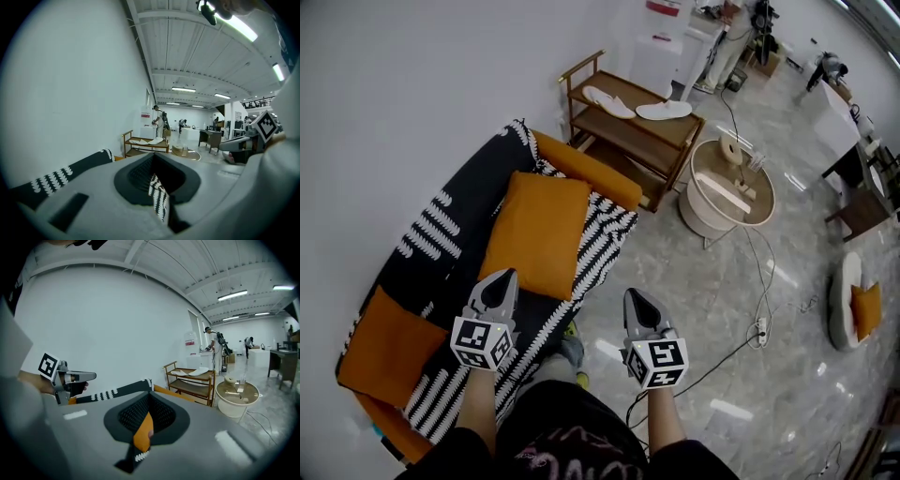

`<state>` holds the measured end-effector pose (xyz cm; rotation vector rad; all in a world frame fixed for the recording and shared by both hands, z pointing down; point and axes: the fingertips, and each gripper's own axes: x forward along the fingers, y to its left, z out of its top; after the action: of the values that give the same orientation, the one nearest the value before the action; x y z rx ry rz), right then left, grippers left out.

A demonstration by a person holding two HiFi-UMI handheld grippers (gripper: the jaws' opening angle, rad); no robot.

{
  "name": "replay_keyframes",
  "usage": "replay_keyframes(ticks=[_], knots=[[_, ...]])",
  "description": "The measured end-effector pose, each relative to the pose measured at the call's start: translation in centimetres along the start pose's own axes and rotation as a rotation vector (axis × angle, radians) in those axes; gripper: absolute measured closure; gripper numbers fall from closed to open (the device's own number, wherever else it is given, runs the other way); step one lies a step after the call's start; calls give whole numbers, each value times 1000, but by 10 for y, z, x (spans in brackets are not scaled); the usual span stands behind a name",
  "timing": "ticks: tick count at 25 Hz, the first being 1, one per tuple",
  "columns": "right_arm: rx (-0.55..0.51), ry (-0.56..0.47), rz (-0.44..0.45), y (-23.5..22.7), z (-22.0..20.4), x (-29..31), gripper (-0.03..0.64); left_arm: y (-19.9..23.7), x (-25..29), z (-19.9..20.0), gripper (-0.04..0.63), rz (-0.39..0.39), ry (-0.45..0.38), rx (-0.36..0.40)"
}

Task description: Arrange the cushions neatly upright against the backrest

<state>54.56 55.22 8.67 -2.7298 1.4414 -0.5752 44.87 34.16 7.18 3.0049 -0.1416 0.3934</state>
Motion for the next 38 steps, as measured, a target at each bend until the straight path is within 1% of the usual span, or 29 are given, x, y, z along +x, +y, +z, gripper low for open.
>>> replay_keyframes(ticks=[4,7,12,17,21,25,30,34,35,38], knots=[[-10,8,-10,-30,8,33,603,8,47,-7,592,-6,11,-24],[-37,35,10,-45,13,70,603,23,81,-18,592,10,28,-54],[-103,103,78,-62,14,154,603,64,133,-36,592,77,58,-125],[-171,149,177,-57,27,233,603,107,158,-44,592,152,77,-169],[-222,187,257,-44,28,275,603,135,151,-52,592,239,76,-218],[-277,231,341,-31,25,316,598,161,137,-69,592,353,97,-255],[-339,294,464,-14,13,368,591,180,118,-102,592,513,115,-356],[-395,340,575,-2,2,414,584,191,122,-128,592,626,135,-420],[-409,350,602,-2,-2,426,583,192,126,-135,592,649,146,-425],[-456,390,667,-5,-18,465,569,197,142,-157,592,718,212,-403]])
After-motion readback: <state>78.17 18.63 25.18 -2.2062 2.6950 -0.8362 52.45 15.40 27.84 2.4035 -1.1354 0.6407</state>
